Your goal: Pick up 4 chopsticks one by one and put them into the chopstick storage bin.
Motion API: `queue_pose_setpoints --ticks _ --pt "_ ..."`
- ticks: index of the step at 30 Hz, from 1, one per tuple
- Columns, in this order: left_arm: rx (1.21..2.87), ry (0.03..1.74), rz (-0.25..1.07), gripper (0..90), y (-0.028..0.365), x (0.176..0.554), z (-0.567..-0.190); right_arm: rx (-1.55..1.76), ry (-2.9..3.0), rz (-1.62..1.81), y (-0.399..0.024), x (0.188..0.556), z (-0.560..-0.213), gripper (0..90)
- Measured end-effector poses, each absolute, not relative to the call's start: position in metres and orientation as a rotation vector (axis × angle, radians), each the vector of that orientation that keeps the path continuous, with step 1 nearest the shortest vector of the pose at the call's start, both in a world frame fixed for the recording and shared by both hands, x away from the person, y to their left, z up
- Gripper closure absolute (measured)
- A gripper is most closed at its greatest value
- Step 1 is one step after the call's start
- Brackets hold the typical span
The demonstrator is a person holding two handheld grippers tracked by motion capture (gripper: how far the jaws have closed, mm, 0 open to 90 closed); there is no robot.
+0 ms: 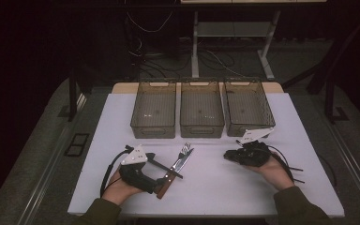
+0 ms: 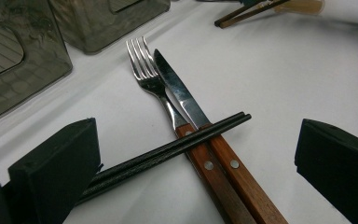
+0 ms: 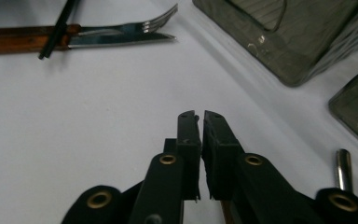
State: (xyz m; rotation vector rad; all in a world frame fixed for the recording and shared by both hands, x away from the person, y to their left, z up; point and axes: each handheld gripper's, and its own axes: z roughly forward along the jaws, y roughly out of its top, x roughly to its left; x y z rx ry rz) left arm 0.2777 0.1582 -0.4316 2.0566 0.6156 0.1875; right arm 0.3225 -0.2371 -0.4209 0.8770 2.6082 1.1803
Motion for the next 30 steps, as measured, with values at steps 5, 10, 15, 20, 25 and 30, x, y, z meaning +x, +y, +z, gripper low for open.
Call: queue_pose_setpoints --ticks 5,10,15,20,25,30 --pt "2.052 0.613 0.184 0.0 0.158 0.277 -0.431 0.886 2.600 1.217 -0.249 0.317 -0.411 66.6" --pt "2.054 0.612 0.181 0.0 0.158 0.278 -0.432 0.892 2.590 1.209 -0.266 0.308 -0.402 51.4" --pt "2.055 0.610 0.175 0.0 0.158 0.278 -0.432 0.904 2.596 1.167 -0.283 0.297 -0.401 52.3" --pt "2.053 0.613 0.173 0.0 0.158 0.278 -0.432 0.928 2.618 1.114 -0.298 0.290 -0.406 52.6" --pt "2.054 0.619 0.170 0.0 0.159 0.278 -0.433 0.923 2.645 1.081 -0.311 0.287 -0.413 58.6" --pt "2.058 0.616 0.170 0.0 0.158 0.278 -0.433 0.925 2.664 1.054 -0.316 0.291 -0.419 67.4"
